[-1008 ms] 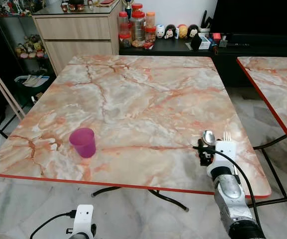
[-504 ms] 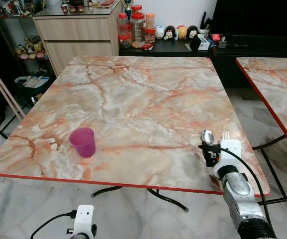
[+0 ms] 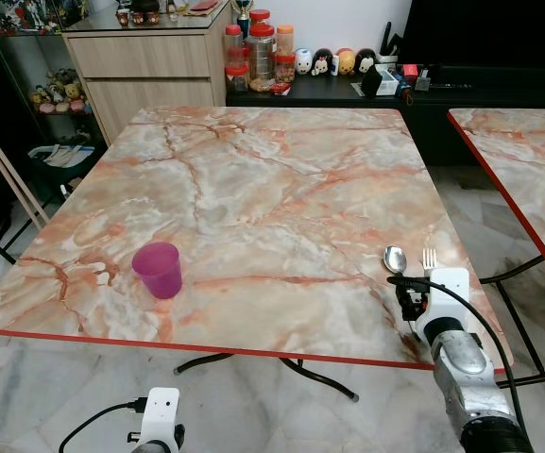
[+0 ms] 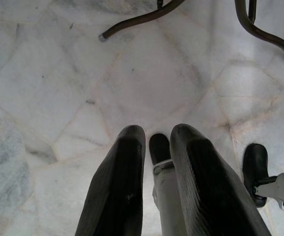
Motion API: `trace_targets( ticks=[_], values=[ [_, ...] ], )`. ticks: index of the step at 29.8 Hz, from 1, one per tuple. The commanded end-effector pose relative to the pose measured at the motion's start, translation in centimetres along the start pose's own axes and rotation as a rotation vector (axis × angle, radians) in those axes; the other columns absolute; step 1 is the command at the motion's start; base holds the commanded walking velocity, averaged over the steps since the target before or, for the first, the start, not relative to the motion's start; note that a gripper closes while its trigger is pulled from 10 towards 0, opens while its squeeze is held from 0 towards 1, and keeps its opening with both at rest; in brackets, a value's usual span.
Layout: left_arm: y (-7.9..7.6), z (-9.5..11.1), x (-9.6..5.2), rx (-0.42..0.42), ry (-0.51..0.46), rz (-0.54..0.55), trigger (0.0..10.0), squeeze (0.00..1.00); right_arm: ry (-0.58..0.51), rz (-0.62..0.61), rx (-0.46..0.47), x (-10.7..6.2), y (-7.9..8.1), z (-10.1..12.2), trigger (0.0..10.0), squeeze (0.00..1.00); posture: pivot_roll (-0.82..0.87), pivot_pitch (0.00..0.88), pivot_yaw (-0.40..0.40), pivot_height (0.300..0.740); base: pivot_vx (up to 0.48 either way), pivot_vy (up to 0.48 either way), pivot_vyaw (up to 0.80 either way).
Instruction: Setting the table
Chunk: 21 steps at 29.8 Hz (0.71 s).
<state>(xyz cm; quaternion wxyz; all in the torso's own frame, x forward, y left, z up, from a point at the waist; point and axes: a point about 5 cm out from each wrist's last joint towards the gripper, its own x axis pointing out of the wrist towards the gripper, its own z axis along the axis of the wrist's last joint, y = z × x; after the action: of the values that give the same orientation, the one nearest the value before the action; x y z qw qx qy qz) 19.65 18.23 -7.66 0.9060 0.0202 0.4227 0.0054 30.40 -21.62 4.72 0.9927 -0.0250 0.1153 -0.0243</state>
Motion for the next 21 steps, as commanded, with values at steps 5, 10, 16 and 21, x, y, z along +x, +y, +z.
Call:
trace_targets(
  ticks=[5, 10, 16, 21],
  values=[
    [0.3, 0.1, 0.0, 0.004, 0.009, 0.005, 10.0, 0.00, 0.037, 0.010, 0.025, 1.1, 0.7, 0.4, 10.0, 0.00, -0.07, 0.000, 0.036, 0.740, 0.000, 0.000, 0.00],
    [0.5, 0.3, 0.0, 0.007, 0.006, 0.010, 10.0, 0.00, 0.046, -0.024, 0.035, 1.7, 0.9, 1.0, 10.0, 0.00, -0.07, 0.000, 0.042, 0.740, 0.000, 0.000, 0.00],
    [0.6, 0.3, 0.1, 0.005, 0.006, 0.008, 10.0, 0.00, 0.048, -0.028, 0.060, 2.0, 1.1, 1.1, 10.0, 0.00, -0.07, 0.000, 0.045, 0.740, 0.000, 0.000, 0.00],
    [0.5, 0.4, 0.1, 0.019, 0.011, -0.004, 10.0, 0.00, 0.070, -0.041, 0.091, 2.1, 1.0, 1.0, 10.0, 0.00, -0.07, 0.000, 0.049, 0.740, 0.000, 0.000, 0.00]
  ],
)
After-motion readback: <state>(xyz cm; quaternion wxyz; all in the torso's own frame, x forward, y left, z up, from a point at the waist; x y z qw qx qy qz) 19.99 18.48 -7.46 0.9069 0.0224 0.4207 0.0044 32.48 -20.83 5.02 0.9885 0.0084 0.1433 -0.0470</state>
